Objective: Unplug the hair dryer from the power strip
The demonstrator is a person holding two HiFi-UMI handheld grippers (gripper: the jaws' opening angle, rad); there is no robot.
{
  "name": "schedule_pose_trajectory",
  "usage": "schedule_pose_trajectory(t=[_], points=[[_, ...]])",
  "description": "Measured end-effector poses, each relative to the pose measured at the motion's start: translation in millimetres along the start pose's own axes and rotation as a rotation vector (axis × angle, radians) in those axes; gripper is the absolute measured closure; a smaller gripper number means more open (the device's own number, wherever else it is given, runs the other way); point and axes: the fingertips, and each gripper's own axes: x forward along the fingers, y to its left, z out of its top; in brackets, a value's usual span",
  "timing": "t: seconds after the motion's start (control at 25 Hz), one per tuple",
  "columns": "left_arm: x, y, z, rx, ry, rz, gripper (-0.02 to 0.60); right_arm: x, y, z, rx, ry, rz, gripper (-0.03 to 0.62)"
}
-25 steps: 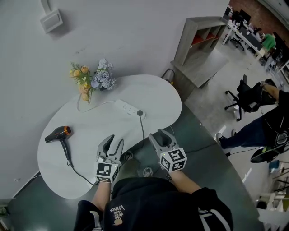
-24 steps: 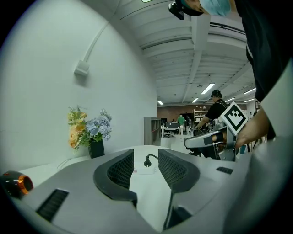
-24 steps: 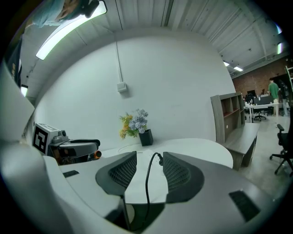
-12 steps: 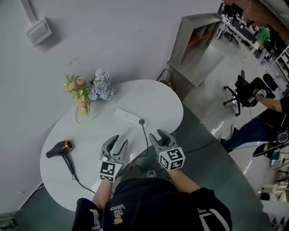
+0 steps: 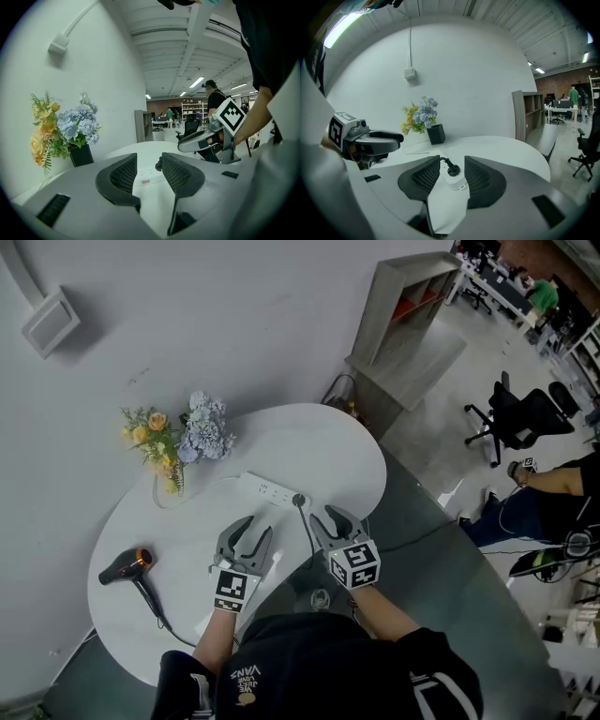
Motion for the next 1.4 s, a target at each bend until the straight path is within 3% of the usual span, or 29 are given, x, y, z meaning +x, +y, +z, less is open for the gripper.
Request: schedule_pose_trajectory(t=[0.4, 0.8, 1.2, 1.4], points=[[31.1, 24.4, -24.4, 0.026, 0.069, -0.029, 0.414, 34.6, -9.7, -18.3, -0.052, 0.088, 0.022, 0.428], [67.4, 16.1, -47.9, 0.233, 0.168, -0.137, 0.379, 62.1, -10.8, -28.3, -0.162, 0.136, 0.090, 0.428], [94.0, 17.4, -76.1, 0.311, 0.237, -0.210, 0.362, 82.2, 1.6, -24.6, -0.280, 0.115, 0.207, 0.431], [102.6, 13.0, -87.4, 0.385, 0.267, -0.245, 0.359, 88.0, 6.1, -27.2, -0.334, 0.114, 0.252, 0.465]])
